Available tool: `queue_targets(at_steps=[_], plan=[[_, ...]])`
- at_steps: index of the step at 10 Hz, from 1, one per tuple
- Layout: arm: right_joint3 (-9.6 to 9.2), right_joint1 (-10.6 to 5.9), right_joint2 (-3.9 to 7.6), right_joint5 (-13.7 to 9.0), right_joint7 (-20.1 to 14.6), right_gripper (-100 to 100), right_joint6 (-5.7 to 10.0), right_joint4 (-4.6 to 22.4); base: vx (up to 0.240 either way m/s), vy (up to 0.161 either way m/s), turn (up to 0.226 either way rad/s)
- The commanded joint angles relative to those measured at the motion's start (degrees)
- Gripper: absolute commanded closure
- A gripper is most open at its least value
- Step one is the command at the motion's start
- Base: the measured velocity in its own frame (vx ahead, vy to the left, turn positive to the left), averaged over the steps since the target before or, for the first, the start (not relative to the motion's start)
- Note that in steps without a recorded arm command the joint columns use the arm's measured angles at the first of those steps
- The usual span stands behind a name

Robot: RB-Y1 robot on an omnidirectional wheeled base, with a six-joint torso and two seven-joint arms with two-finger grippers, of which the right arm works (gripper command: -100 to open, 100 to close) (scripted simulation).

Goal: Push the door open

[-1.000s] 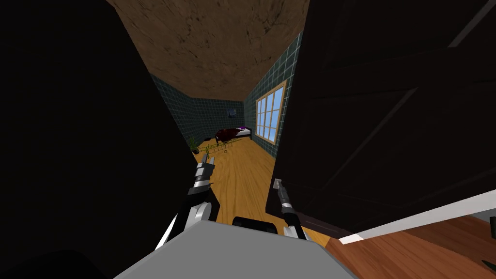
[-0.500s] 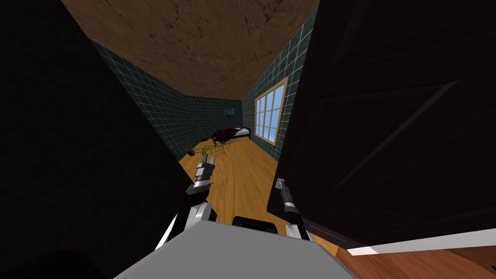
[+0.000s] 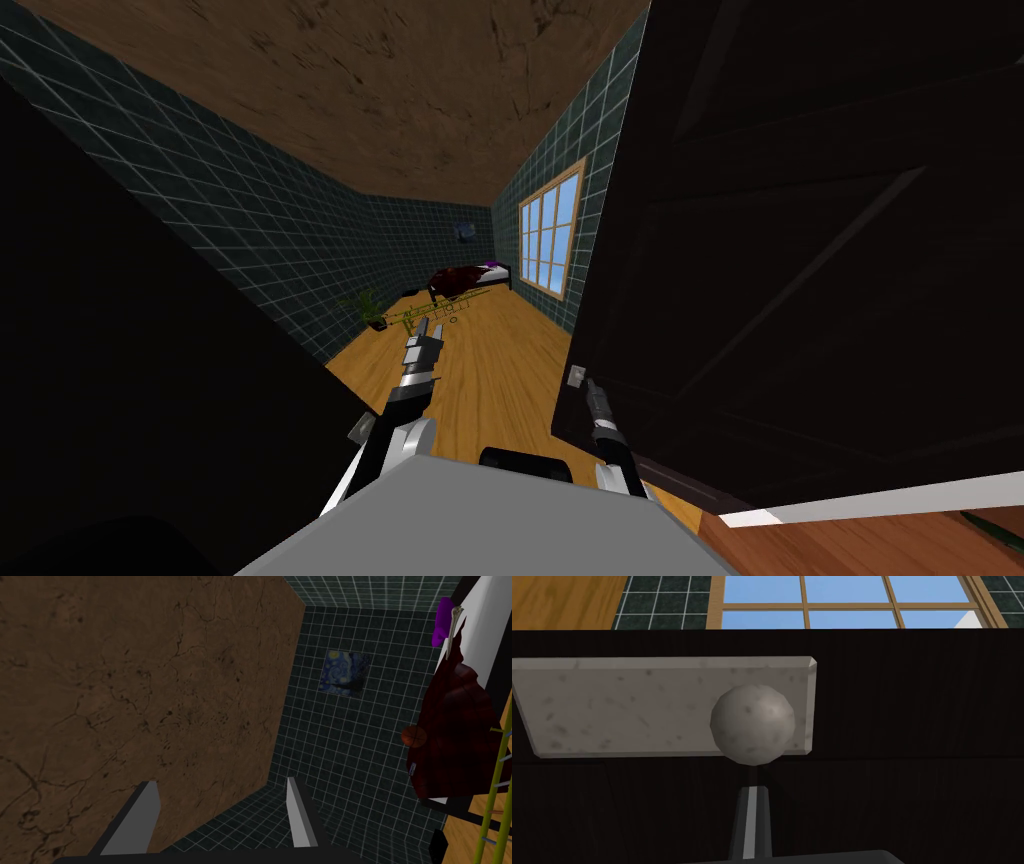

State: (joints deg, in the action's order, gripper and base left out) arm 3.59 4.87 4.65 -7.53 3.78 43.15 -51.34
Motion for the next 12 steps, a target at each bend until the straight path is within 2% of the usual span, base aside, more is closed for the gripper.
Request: queue_targets(at_steps=[1,4,5,6,7,8,9,11,12], plan=[[-0.34,0.34,-0.26,0.14,0.67,-100,-0.42,-0.73,-0.193,-0.010,-0.061],[-1.28,1.20,-4.04,0.53,2.75,-100,-0.69,-2.21,-0.235,0.026,-0.095],[-1.40,1.30,-4.79,0.57,2.99,-100,-0.72,-2.38,-0.179,0.030,-0.055],[-1.57,1.46,-6.22,0.64,3.39,-100,-0.77,-2.66,-0.120,0.046,-0.054],[-1.67,1.55,-7.16,0.68,3.60,-100,-0.80,-2.82,-0.100,0.081,-0.034],[-1.52,1.24,-6.31,0.60,3.30,-100,-0.75,-2.40,-0.046,0.042,-0.010],[-1.39,1.15,-4.83,0.53,3.33,-100,-0.52,-2.17,0.107,-0.027,0.019],[-1.16,1.00,-3.49,0.42,3.31,-100,-0.15,-1.83,0.222,-0.086,0.029],[-1.05,0.94,-3.25,0.36,3.30,-100,0.02,-1.68,0.252,-0.028,0.033]])
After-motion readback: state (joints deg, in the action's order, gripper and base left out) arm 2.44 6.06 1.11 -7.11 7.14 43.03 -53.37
